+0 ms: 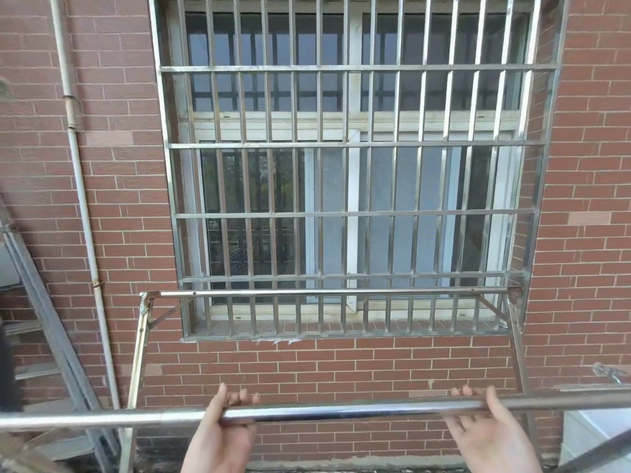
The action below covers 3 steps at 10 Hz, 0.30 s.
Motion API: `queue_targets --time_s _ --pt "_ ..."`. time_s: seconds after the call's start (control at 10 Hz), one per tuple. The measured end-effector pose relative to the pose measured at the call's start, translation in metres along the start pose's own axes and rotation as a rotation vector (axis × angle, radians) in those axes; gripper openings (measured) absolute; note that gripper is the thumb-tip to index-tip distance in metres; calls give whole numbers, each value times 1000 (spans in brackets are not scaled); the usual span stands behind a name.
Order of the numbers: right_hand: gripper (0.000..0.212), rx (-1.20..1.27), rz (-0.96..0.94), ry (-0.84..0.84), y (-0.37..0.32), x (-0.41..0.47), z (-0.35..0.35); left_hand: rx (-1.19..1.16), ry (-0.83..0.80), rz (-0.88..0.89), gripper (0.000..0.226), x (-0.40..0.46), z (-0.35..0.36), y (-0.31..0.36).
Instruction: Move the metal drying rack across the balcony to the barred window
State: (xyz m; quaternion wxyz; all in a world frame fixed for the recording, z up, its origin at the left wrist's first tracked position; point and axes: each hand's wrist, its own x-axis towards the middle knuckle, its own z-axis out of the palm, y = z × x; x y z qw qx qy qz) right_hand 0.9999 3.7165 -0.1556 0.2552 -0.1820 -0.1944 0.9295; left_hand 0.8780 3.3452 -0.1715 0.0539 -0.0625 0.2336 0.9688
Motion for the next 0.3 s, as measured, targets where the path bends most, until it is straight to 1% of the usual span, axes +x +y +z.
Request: queue_targets --time_s 0.1,0.2,0.3 --pt "20 -138 86 -36 16 -11 -3 154 -105 -203 20 -19 -10 1" --pt "19 -222 153 -86 40 -23 1 214 -119 -338 24 -28 -13 -6" --pt "18 -316 229 -121 58 -40 17 227 -130 -412 24 -44 -5 -13"
